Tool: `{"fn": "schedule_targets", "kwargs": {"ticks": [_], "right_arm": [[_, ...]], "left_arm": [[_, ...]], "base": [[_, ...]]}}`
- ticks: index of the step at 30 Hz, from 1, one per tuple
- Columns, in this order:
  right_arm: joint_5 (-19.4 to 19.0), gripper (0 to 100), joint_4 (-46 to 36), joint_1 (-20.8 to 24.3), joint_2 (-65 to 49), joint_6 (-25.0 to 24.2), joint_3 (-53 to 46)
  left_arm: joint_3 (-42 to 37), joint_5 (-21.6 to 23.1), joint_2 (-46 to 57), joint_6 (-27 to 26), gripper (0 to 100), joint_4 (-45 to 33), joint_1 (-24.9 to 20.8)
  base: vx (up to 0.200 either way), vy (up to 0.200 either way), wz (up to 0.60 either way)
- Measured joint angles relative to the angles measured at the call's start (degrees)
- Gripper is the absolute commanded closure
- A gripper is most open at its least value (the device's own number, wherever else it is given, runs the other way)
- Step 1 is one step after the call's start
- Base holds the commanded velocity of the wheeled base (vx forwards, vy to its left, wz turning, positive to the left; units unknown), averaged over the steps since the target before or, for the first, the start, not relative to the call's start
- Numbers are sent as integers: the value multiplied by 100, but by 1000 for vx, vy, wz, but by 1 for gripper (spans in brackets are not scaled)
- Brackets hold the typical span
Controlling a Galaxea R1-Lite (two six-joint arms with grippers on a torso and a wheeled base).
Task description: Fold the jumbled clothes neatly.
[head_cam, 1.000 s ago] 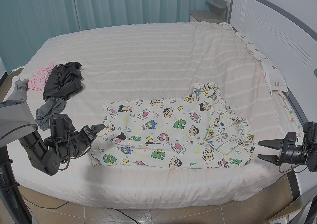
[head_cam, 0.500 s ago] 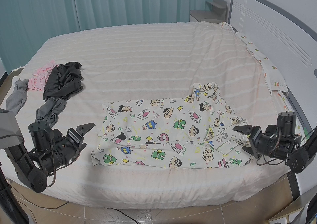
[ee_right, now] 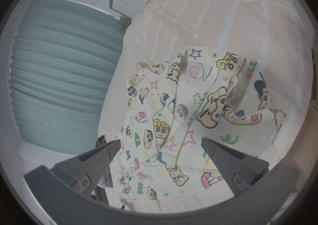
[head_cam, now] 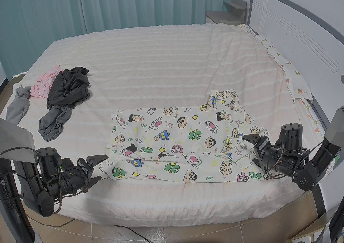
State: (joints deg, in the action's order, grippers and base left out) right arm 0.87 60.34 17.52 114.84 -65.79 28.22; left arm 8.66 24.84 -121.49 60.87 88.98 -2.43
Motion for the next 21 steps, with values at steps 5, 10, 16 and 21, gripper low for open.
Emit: {"fn": "schedule_targets", "kwargs": {"ticks": [5, 10, 16, 21], "right_arm": [[171, 0, 4, -52, -39, 110, -100], [208, 0, -22, -33, -266, 143, -308], [208, 0, 1, -29, -257, 121, -395], [211, 0, 12, -57, -73, 104, -323]], "left_arm": [[-26, 99, -128, 26, 0, 0, 128], [-30, 104, -202, 22, 0, 2, 139], [-30, 99, -244, -2, 0, 2, 133], [-34, 99, -262, -24, 0, 2, 128]], "base": [[0, 0, 0], [0, 0, 0], [0, 0, 0], [0, 0, 0]]}}
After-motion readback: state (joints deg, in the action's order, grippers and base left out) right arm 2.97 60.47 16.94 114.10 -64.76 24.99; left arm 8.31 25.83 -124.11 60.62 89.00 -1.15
